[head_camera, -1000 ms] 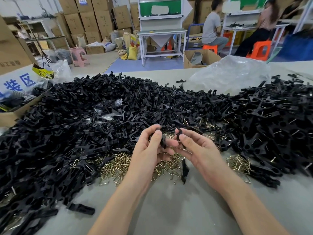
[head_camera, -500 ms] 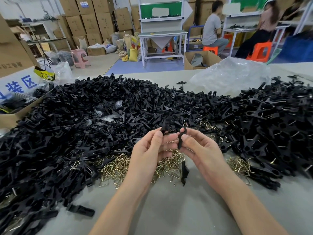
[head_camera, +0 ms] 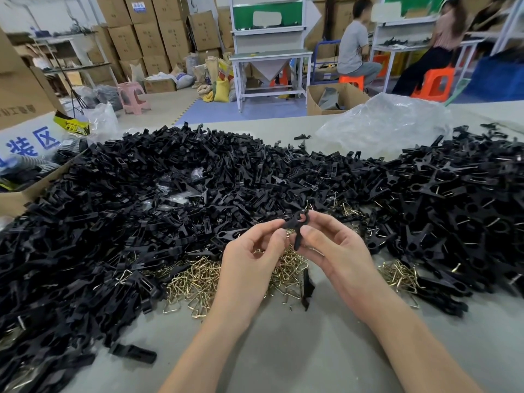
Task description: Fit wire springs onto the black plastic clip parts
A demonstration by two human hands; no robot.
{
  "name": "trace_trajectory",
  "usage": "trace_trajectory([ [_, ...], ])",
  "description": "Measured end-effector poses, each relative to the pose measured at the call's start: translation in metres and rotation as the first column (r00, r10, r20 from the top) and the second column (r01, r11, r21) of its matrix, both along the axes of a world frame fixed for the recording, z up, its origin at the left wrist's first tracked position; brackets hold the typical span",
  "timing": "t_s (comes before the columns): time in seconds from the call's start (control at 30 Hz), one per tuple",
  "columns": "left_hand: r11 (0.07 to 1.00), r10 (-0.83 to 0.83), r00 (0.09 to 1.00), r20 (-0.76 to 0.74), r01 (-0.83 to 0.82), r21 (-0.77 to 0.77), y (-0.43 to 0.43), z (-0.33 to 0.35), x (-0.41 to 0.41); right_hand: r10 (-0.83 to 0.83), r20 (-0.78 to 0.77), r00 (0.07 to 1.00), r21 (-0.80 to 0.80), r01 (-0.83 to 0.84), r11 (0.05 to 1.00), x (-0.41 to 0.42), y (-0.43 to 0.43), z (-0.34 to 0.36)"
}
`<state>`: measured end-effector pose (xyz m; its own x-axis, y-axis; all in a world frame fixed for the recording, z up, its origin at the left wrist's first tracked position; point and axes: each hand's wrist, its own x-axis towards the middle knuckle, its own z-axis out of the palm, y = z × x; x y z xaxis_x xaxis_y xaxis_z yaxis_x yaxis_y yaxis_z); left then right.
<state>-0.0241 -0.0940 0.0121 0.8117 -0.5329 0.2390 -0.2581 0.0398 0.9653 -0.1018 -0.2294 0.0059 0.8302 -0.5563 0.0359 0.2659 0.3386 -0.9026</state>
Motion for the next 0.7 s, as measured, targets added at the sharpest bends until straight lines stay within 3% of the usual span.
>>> trace_trajectory([
  [0.43, 0.999, -0.028, 1.0, -0.007, 0.028, 0.024, 0.0006, -0.0025, 0.0007, 0.003, 0.018, 1.0, -0.007, -0.003, 1.0, -0.0005, 0.0016, 0.0016],
  [0.7, 0.996, -0.038, 0.993, 0.109, 0.03, 0.081, 0.0053, -0.0061, 0.0056, 0.124, 0.07, 0.99, -0.072, -0.119, 0.99, -0.004, -0.0023, 0.0014],
])
